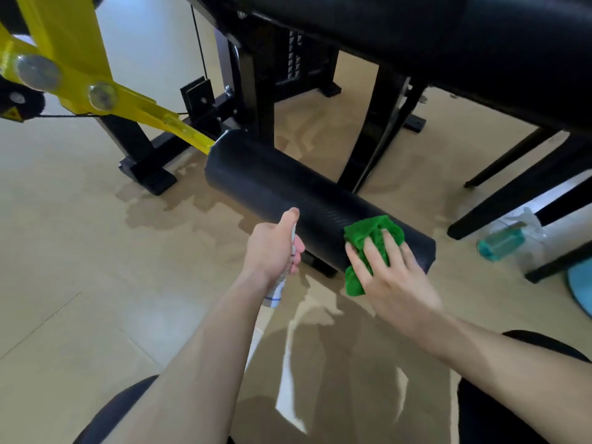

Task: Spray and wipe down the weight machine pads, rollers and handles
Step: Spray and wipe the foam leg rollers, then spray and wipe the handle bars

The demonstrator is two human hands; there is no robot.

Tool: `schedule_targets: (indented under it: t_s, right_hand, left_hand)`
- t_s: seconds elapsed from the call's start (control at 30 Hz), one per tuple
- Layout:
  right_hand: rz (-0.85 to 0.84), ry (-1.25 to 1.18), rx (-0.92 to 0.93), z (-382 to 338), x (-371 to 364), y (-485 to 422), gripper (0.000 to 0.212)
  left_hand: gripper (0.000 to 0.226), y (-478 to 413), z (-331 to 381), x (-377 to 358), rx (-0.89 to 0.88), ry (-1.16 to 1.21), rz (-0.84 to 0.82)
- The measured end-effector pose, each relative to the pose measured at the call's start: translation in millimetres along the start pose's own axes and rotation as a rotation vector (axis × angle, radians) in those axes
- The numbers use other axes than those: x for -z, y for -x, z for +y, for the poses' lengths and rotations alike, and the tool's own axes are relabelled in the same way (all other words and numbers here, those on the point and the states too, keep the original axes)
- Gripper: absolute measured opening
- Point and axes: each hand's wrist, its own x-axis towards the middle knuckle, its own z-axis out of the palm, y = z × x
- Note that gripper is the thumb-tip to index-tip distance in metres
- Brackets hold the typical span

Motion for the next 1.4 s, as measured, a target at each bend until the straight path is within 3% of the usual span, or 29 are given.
schedule_targets:
  t_s: [0.13, 0.27, 0.5, 0.63, 0.7, 0.83, 0.93, 1.07, 1.4]
  right_hand:
    - [0.066, -0.082, 0.096, -48, 7, -109, 0.059]
    - [0.024, 0.049, 0.201, -82, 21, -163, 0.056]
    - [-0.129, -0.068, 0.173, 2, 23, -23, 0.049]
    - [-0.45, -0.112, 0.027, 32, 85, 48, 0.055]
    - [-0.464, -0.169, -0.053, 33, 131, 51, 0.06]
    - [-0.382, -0.323, -0.109, 36, 218, 20, 0.045]
    - [-0.372, -0.534, -0.195, 54, 269, -17, 0.062]
    - [-0.371, -0.573, -0.099, 89, 330, -35, 0.067]
    - [-0.165, -0.749, -0.321, 187, 461, -5, 0.063]
  left_hand:
    - [0.063, 2, 2, 19, -0.049, 0.024, 0.114]
    - [0.062, 6, 9, 35, -0.025, 0.065, 0.219]
    - [0.063, 66, 55, 37, 0.153, -0.019, 0.147]
    - [0.064, 110, 111, 20, 0.175, -0.123, 0.071]
    - [0.065, 128, 140, 12, 0.172, -0.151, 0.055]
    - [0.067, 162, 198, 1, 0.131, -0.147, 0.042]
    - [0.066, 187, 240, 0, 0.117, -0.149, 0.031]
    - [0.067, 221, 290, 0, 0.128, -0.152, 0.009]
    - [0.065, 323, 393, -18, 0.077, -0.157, 0.075]
